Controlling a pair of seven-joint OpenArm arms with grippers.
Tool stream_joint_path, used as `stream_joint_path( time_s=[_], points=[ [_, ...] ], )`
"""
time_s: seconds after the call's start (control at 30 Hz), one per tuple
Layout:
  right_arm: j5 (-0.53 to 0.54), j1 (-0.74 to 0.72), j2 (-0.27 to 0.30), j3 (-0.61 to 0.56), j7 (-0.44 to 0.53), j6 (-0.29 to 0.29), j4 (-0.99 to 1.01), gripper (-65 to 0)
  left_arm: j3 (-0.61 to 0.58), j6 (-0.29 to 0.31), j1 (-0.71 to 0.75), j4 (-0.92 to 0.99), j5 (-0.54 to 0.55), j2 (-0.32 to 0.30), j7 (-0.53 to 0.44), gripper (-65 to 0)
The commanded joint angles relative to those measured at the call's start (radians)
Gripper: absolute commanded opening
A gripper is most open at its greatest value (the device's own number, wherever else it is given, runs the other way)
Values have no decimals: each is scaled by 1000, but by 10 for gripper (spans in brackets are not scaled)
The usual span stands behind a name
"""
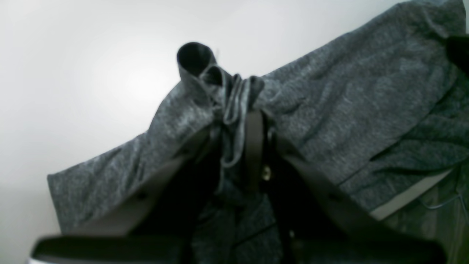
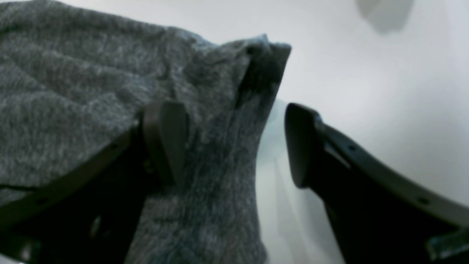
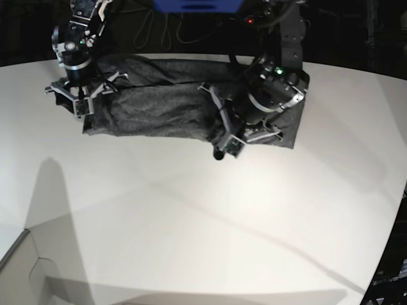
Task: Layout the t-shirt on the table in an organized manner, then fold the t-shirt properly
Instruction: 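Lift the strip end with the left gripper and carry it toward the right gripper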
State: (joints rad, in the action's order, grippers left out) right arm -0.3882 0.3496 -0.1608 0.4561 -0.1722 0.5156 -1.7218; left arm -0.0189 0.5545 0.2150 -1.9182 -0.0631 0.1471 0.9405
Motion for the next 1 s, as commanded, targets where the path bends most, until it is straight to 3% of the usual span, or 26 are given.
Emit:
stream_joint_path(
  time_s=[0.0,0.4,0.47,0.6,0.67,0.8,0.97],
  points=[
    [8,-1,4,0,21,-5,-20,-225,-26,2,-6,-7,19,10,-24,-649],
    [8,1,4,0,21,-5,-20,-225,-42,2,-9,7,10,10,-22,-642],
    [8,1,4,0,23,-5,-20,-225,-42,2,-9,7,10,10,-22,-599],
    [8,-2,4,0,23,-5,-20,-225,-46,2,-6,6,21,10,-22,-444],
    [8,-2,4,0,23,-5,-20,-225,-48,9,-4,3,26,10,-22,-420],
    [8,-4,4,0,23,-5,-20,-225,-48,9,-4,-5,145,10,-22,-420],
    [8,-4,4,0,23,-5,-20,-225,-28,3,-9,-34,285,-53,-22,-420]
  ],
)
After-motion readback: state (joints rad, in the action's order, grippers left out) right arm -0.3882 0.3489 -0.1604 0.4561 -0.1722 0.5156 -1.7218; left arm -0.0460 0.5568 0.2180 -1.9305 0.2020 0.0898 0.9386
